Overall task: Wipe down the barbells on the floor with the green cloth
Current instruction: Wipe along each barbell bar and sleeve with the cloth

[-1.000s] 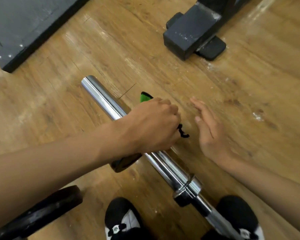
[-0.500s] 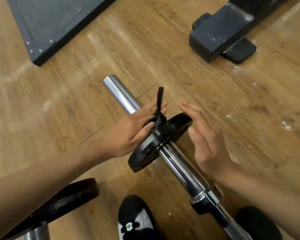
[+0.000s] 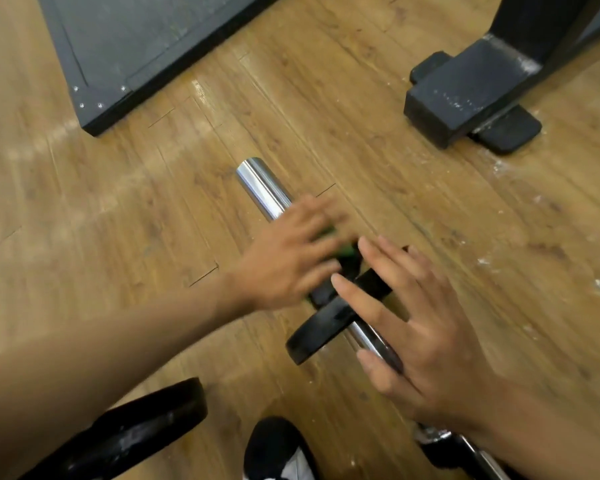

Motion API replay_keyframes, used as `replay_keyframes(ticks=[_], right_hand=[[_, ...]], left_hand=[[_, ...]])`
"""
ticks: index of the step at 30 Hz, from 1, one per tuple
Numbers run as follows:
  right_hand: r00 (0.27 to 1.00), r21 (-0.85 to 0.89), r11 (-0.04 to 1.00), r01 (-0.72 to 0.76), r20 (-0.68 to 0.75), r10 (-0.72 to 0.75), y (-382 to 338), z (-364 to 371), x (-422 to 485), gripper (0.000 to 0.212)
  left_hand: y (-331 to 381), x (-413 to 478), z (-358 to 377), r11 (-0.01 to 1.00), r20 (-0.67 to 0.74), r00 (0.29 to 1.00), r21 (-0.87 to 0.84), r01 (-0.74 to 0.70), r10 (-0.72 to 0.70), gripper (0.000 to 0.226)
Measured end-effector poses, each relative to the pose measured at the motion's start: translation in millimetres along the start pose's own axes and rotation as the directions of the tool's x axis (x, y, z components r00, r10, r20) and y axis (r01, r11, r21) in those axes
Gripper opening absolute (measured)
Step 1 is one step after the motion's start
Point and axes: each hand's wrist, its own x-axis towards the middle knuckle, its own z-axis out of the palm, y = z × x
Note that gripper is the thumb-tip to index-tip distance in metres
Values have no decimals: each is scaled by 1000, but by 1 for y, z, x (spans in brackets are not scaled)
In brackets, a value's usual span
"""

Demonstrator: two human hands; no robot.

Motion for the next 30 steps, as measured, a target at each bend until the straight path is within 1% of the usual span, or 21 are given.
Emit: replay_keyframes(ticks=[1,2,3,5,6,8,9,10,12,14,15,16,18,19,20,21,23,24,25,27,30], right_hand=[[1000,-18,1000,15,5,-15,-2,2,-1,56],[999,-33,999,30,11,-30,-4,2,-2,55],[999,-39,998,48,19,-47,-3,3,-2,54],[997,-43,997,72,24,-71,-1,4,0,50],[997,-44,996,76,16,-75,0,5,1,49],[998,-45,997,65,-15,-66,1,7,1,47],[998,-43,997,63,-29,-64,1,8,1,46],[997,-41,997,65,-41,-66,2,8,1,45],[996,-35,997,71,-56,-73,4,8,1,44],[996,-32,997,67,-49,-69,3,8,2,44],[997,-31,997,68,-40,-70,2,8,3,44],[997,-28,997,74,-32,-75,1,8,3,44],[996,-13,996,85,-25,-85,2,7,6,43],[997,-4,997,79,-23,-79,2,8,6,42],[997,5,998,68,-25,-68,1,8,6,42],[998,12,998,59,-34,-58,1,9,6,41],[997,19,999,44,-63,-43,0,10,4,42],[996,21,999,43,-76,-41,1,11,3,43],[996,24,999,40,-84,-38,3,12,3,44],[996,37,998,48,-82,-45,5,14,4,43],[996,47,997,54,-74,-50,10,16,4,42]], left_hand=[[2,-3,5,996,24,996,21,-85,85,60],[-7,-3,4,991,32,992,53,-125,123,61],[-23,-1,1,991,9,995,96,-96,95,63],[-66,2,-12,981,-19,996,169,93,-91,63],[-85,4,-22,967,-5,982,175,187,-189,62],[-98,11,-29,941,10,952,153,301,-306,61],[-90,15,-26,945,-9,955,142,294,-296,61],[-76,17,-21,964,-30,972,127,234,-232,60],[-44,15,-2,997,-46,999,72,26,-23,62],[-31,10,7,991,-54,990,37,-126,128,67],[-41,12,3,989,-71,988,65,-135,140,69],[-60,13,-1,991,-99,991,112,-76,87,69],[-103,15,-20,977,-109,986,161,140,-123,75],[-116,18,-28,964,-88,976,160,210,-198,80],[-123,22,-30,964,-69,976,156,217,-209,83],[-119,25,-28,972,-54,984,154,177,-171,84],[-89,25,-15,994,-63,998,110,3,5,82],[-72,23,-5,995,-110,991,71,-71,79,82],[-57,20,3,993,-154,982,47,-105,111,81],[-47,18,11,996,-222,971,26,-83,87,73],[-47,23,8,1000,-258,966,-25,5,-11,56]])
